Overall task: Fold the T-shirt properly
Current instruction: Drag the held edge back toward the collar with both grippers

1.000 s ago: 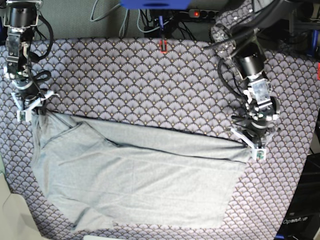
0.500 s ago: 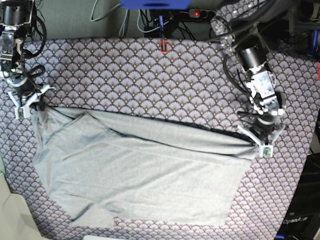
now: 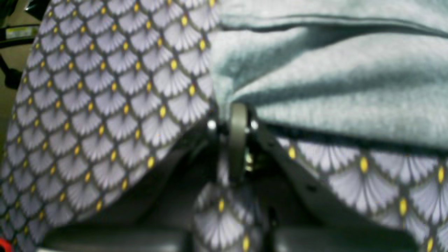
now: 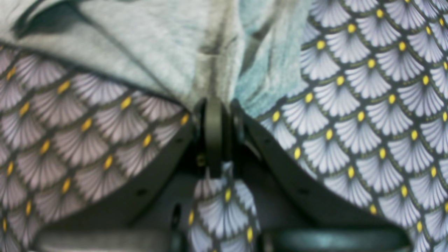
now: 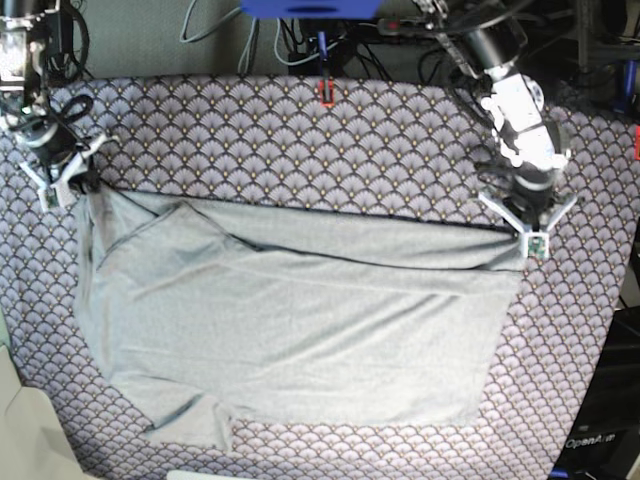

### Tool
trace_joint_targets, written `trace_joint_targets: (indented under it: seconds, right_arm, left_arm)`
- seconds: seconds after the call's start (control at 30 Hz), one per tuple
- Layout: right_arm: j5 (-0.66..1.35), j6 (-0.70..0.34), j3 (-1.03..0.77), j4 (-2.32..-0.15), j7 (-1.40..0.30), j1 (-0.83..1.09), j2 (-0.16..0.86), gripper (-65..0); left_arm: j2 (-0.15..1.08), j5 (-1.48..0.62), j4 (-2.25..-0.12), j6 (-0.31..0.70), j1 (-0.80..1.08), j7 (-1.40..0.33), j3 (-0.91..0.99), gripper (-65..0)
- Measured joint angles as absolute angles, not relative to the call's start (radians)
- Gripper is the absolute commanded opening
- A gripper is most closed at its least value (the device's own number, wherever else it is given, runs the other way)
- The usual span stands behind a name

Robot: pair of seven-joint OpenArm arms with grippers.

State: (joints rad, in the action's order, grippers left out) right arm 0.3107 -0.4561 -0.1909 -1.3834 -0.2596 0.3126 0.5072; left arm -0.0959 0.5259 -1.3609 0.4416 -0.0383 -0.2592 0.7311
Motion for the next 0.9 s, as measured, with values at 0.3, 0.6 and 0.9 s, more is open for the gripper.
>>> trace_joint_targets:
  seconds: [0.3,0.6,0.9]
  right_arm:
    - [0.315,-0.457,-0.192,-1.427,-0.234,0.429,0.529,-65.0]
    - [0.317,-0.578,-0.303,-1.423,-0.135,0.566,0.523,-65.0]
    - [0.31,-0.703,-0.433,-1.413,-0.138,0.61,0.467,-65.0]
  left_arm:
    - [-0.094,0.515,-1.411,0.441,0.065,-0.252,0.736,-65.0]
    - [-0.096,0.506,-1.48,0.445,0.163,-0.236,0.735,-65.0]
    - [-0.115,0.505,-1.593,0.452,0.27,-0.25,0.735,-65.0]
